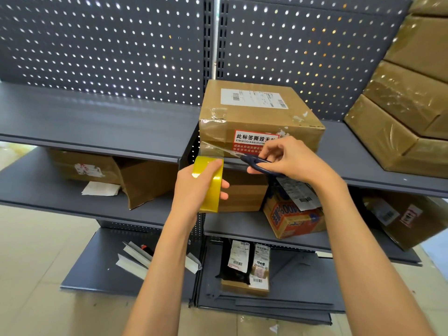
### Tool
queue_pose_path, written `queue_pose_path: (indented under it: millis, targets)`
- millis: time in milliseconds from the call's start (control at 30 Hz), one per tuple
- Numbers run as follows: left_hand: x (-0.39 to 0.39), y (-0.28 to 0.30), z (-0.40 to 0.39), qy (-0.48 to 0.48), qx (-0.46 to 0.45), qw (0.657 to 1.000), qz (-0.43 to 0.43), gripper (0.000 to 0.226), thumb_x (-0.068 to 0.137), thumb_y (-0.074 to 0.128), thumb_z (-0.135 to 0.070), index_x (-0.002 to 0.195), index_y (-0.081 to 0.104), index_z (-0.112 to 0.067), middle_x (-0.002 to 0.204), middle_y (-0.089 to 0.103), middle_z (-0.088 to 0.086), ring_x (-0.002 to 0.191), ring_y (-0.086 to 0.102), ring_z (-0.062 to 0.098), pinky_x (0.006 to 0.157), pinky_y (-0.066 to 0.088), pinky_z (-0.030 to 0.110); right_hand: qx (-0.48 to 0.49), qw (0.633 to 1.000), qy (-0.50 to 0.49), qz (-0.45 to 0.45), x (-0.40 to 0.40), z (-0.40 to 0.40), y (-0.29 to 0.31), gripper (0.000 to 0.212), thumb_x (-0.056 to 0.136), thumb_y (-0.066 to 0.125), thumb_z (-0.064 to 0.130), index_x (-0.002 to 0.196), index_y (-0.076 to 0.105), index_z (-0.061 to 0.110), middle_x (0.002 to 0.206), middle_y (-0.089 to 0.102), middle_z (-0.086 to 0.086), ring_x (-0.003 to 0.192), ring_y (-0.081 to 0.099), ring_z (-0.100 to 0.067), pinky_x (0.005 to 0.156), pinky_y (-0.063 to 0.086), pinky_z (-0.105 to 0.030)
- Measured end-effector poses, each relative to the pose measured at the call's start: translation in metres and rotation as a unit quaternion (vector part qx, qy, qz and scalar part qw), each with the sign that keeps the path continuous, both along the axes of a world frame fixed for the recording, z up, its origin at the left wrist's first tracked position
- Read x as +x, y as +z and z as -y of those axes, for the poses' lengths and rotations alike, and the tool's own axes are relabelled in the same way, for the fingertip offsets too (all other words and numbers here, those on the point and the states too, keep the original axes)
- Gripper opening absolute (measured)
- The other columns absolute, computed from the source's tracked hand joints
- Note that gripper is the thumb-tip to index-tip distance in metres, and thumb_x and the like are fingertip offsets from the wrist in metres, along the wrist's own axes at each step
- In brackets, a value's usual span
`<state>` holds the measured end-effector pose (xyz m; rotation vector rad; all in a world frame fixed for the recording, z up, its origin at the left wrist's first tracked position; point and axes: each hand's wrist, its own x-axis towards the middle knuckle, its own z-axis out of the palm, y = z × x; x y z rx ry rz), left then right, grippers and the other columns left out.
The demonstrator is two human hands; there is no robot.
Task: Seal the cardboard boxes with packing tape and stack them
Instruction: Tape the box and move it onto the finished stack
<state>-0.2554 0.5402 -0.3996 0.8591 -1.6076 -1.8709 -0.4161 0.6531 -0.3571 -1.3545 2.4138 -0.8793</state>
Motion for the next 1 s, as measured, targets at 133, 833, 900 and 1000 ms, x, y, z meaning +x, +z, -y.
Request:
queue_pose_path:
  millis: [133, 833, 900, 1000]
  targets:
    - [0.004, -0.007, -0.004, -0.001, 0.008, 1.0, 0.002, 0.015, 0.091, 0.061, -0.03, 0.089, 0.062, -0.015, 0.057, 0.068, 0.001, 0.045, 0.061, 0.014, 0.056, 0.054, 0.028, -0.001, 1.0, -0.003, 0.011, 0.006, -0.005, -0.009, 0.03, 0.066, 0.083, 0.041, 0.074, 0.067, 0.017, 0.064, 0.056, 0.004, 0.057, 0.045, -0.005, 0.056, 0.035, -0.018]
    - [-0.027, 0.016, -0.077, -0.072, -0.013, 0.993, -0.089, 0.013, 0.092, 0.06, -0.024, 0.083, 0.062, -0.014, 0.054, 0.065, 0.005, 0.041, 0.058, 0.017, 0.046, 0.051, 0.027, -0.298, 0.933, -0.189, 0.069, 0.003, -0.095, -0.011, 0.027, 0.076, 0.078, 0.032, 0.081, 0.065, 0.009, 0.068, 0.063, -0.009, 0.061, 0.053, -0.012, 0.058, 0.044, -0.032]
    - [-0.031, 0.012, -0.082, -0.084, -0.014, 0.993, -0.078, 0.014, 0.091, 0.06, -0.023, 0.081, 0.061, -0.013, 0.053, 0.065, 0.005, 0.04, 0.058, 0.017, 0.047, 0.051, 0.027, -0.291, 0.927, -0.234, 0.038, -0.01, -0.106, -0.003, 0.031, 0.077, 0.078, 0.034, 0.081, 0.063, 0.007, 0.065, 0.06, -0.006, 0.056, 0.048, -0.01, 0.054, 0.04, -0.021]
    - [-0.037, 0.009, -0.087, -0.099, -0.021, 0.992, -0.07, 0.015, 0.091, 0.06, -0.022, 0.079, 0.06, -0.013, 0.053, 0.065, 0.006, 0.04, 0.058, 0.017, 0.046, 0.05, 0.027, -0.227, 0.932, -0.281, -0.012, -0.029, -0.116, 0.002, 0.034, 0.075, 0.079, 0.038, 0.083, 0.063, 0.009, 0.064, 0.056, 0.002, 0.055, 0.048, -0.006, 0.049, 0.035, -0.013]
